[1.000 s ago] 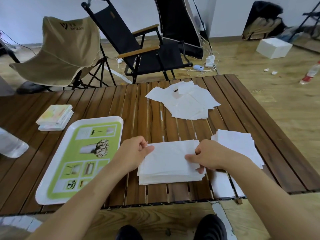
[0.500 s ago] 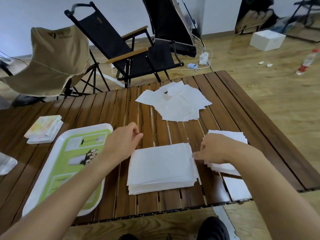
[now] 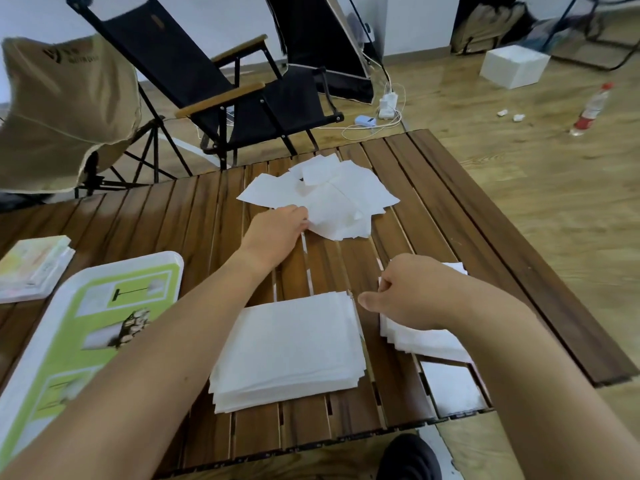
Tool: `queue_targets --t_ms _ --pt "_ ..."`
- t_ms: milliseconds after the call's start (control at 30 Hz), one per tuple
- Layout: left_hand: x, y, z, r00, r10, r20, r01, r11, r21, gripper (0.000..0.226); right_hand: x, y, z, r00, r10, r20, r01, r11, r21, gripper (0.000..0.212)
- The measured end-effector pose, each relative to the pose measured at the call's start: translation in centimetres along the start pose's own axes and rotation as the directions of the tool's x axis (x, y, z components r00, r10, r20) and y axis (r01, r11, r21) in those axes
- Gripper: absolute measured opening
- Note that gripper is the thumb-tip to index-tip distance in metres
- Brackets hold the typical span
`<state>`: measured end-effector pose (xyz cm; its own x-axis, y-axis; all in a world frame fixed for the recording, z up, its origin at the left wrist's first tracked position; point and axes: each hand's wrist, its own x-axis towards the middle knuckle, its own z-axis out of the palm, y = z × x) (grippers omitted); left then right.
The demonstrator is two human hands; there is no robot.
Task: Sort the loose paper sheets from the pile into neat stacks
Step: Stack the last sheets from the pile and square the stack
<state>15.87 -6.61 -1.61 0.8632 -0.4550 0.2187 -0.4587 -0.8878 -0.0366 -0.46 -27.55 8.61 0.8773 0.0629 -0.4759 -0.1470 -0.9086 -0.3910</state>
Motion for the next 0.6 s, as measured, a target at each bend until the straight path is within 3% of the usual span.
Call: queue_targets --t_ms 167,267,367,533,600 --pt "-1.8 -0.3 -3.0 0.967 0.009 -0.253 -0.015 1.000 -0.023 0.022 -0.2 -0.2 0.1 1.000 0.000 0.009 0.000 1.000 0.013 0.041" --pt "-5.1 -1.5 -5.6 0.929 0.075 -0.362 -0.057 0.997 0.060 0.022 -0.4 0.0 -0.1 1.000 0.004 0.005 -0.004 1.000 0.020 0.046" --pt "-9.2 -2.8 -6.7 0.940 0.046 -0.337 -0.006 0.993 0.117 0.016 -0.4 -0.2 -0.1 1.000 0.000 0.007 0.000 1.000 0.012 0.045" --pt "-11.7 -3.6 -6.4 0.944 -0.251 -0.214 0.259 0.966 0.008 0.035 -0.6 -1.6 0.7 0.999 -0.017 0.038 0.019 0.999 -0.047 0.044" --pt "-11.1 -4.0 -6.8 0.946 -0.245 -0.212 0.265 0.962 0.070 0.035 -0.5 -1.8 1.0 0.999 -0.016 0.037 0.019 0.997 -0.076 0.046"
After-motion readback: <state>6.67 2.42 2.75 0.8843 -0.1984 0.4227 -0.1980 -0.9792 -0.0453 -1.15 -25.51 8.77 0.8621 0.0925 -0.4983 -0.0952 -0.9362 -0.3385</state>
